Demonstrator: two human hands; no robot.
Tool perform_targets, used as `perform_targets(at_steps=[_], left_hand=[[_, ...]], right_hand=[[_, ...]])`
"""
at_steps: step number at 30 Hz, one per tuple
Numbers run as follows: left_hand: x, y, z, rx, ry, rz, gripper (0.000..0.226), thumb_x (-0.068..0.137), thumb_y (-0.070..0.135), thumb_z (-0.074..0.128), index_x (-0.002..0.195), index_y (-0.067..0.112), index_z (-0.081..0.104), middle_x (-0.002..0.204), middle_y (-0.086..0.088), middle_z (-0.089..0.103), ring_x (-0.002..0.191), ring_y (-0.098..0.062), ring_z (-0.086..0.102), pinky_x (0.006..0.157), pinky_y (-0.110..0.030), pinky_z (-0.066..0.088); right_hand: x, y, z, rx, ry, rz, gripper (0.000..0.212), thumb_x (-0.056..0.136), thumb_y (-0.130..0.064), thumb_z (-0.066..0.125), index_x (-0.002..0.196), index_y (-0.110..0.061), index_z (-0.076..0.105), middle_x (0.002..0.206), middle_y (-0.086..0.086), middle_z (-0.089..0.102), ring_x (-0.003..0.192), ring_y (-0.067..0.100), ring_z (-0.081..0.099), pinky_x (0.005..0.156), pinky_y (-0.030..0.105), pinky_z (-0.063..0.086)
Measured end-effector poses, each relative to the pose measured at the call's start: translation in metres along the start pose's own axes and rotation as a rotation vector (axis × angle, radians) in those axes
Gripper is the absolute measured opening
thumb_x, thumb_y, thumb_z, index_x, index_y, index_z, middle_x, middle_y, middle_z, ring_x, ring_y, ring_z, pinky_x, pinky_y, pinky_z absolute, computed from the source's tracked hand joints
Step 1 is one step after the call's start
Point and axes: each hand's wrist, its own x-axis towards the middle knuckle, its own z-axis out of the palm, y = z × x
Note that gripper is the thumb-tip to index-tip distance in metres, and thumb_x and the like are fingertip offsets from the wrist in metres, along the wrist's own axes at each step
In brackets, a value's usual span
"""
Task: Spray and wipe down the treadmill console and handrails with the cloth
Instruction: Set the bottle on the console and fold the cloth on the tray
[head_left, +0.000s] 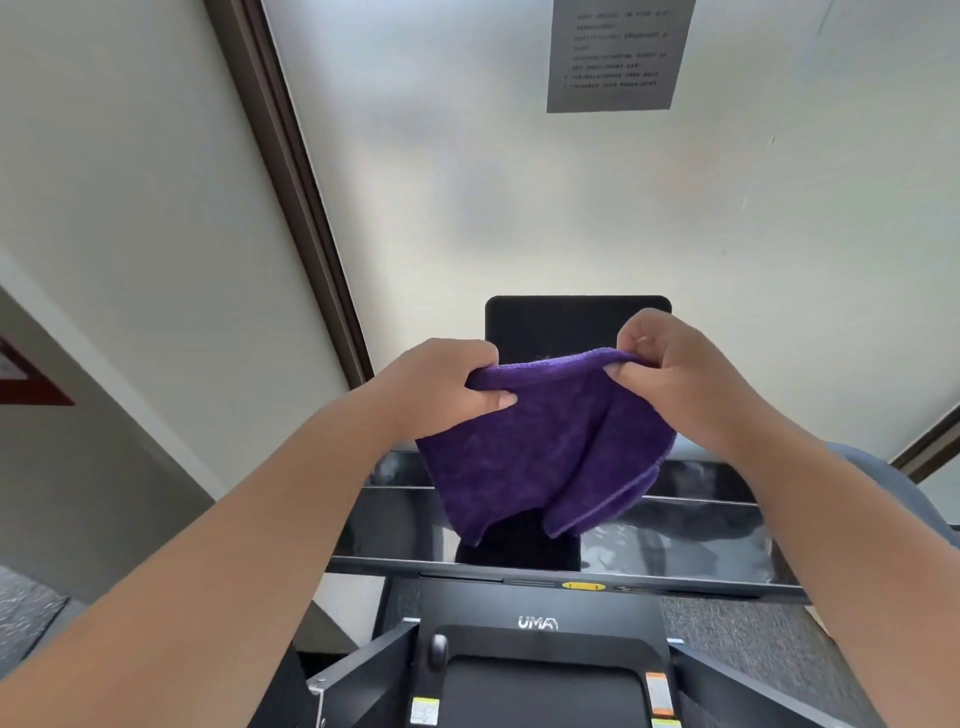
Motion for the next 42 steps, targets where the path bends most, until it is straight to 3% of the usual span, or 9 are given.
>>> perform_targets(at_steps=[6,12,15,19,27,32,35,40,42], left_hand=[[-0.003,-0.001,-0.040,-0.059,-0.015,0.055,0.039,0.096,0.038,0.077,0.073,0.024,0.050,0.070,0.012,0.048,0.059,-0.002,0.042,0.054,-0.014,0.034],[0.000,-0.001,-0.073,-0.009,-0.122,0.087,0.032,0.094,0.040,0.077,0.075,0.028,0.055,0.065,0.022,0.051,0.058,0.000,0.044,0.052,-0.011,0.035],[0.002,-0.003,-0.081,-0.005,-0.120,0.080,0.031,0.093,0.040,0.078,0.075,0.028,0.056,0.065,0.021,0.051,0.058,-0.001,0.043,0.054,-0.016,0.034],[0.006,-0.009,-0.088,0.071,-0.113,0.034,0.036,0.092,0.037,0.080,0.066,0.036,0.055,0.061,0.022,0.051,0.056,-0.001,0.042,0.059,-0.030,0.032],[-0.004,-0.004,-0.112,0.053,0.017,0.043,0.024,0.092,0.030,0.082,0.076,0.034,0.064,0.068,0.018,0.062,0.060,0.001,0.052,0.062,-0.029,0.041],[-0.044,-0.002,-0.100,-0.115,-0.166,0.038,0.010,0.082,0.041,0.076,0.079,0.034,0.069,0.069,0.009,0.064,0.065,-0.004,0.056,0.063,-0.023,0.044],[-0.066,-0.011,-0.067,-0.186,-0.295,-0.013,0.014,0.080,0.046,0.074,0.083,0.032,0.071,0.074,0.002,0.065,0.070,-0.008,0.057,0.070,-0.030,0.045],[-0.102,-0.039,0.004,-0.183,-0.492,-0.166,0.020,0.089,0.056,0.069,0.082,0.038,0.070,0.068,0.021,0.062,0.066,0.003,0.056,0.084,-0.041,0.045],[-0.114,-0.047,0.026,-0.281,-0.514,-0.196,0.022,0.092,0.054,0.067,0.082,0.035,0.069,0.075,0.020,0.066,0.072,0.002,0.060,0.083,-0.032,0.048]], right_hand=[[0.002,-0.026,-0.027,0.014,-0.228,0.071,0.017,0.098,-0.036,0.065,0.112,-0.042,0.071,0.089,-0.006,0.081,0.074,0.015,0.078,0.066,0.032,0.059],[0.005,-0.035,-0.063,-0.095,-0.560,0.088,0.041,0.079,-0.049,0.076,0.074,-0.009,0.067,0.064,-0.001,0.057,0.059,0.016,0.055,0.055,0.026,0.042],[0.012,-0.033,-0.070,-0.098,-0.523,0.061,0.041,0.076,-0.044,0.079,0.069,-0.012,0.055,0.066,-0.003,0.047,0.062,0.015,0.047,0.062,0.033,0.035],[0.021,-0.031,-0.065,-0.103,-0.506,0.102,0.029,0.076,-0.039,0.080,0.071,-0.018,0.061,0.067,-0.005,0.059,0.062,0.014,0.056,0.063,0.031,0.042],[0.025,-0.043,-0.089,-0.207,-0.199,-0.034,0.015,0.083,-0.024,0.082,0.076,-0.021,0.070,0.062,-0.012,0.059,0.056,0.003,0.050,0.061,0.030,0.038],[-0.005,-0.020,-0.098,-0.087,-0.332,-0.009,0.011,0.084,-0.022,0.083,0.082,-0.015,0.074,0.066,0.003,0.061,0.063,0.009,0.051,0.066,0.033,0.036],[-0.027,0.010,-0.087,-0.115,-0.463,0.051,0.024,0.078,-0.038,0.081,0.087,-0.015,0.077,0.074,0.013,0.065,0.067,0.015,0.056,0.069,0.035,0.039],[-0.069,0.062,-0.047,-0.051,-0.672,0.244,0.028,0.078,-0.043,0.079,0.089,-0.017,0.079,0.081,0.011,0.074,0.073,0.009,0.064,0.071,0.029,0.047],[-0.083,0.078,-0.032,-0.033,-0.718,0.295,0.029,0.079,-0.043,0.079,0.089,-0.016,0.078,0.083,0.011,0.073,0.073,0.008,0.062,0.072,0.026,0.047]])
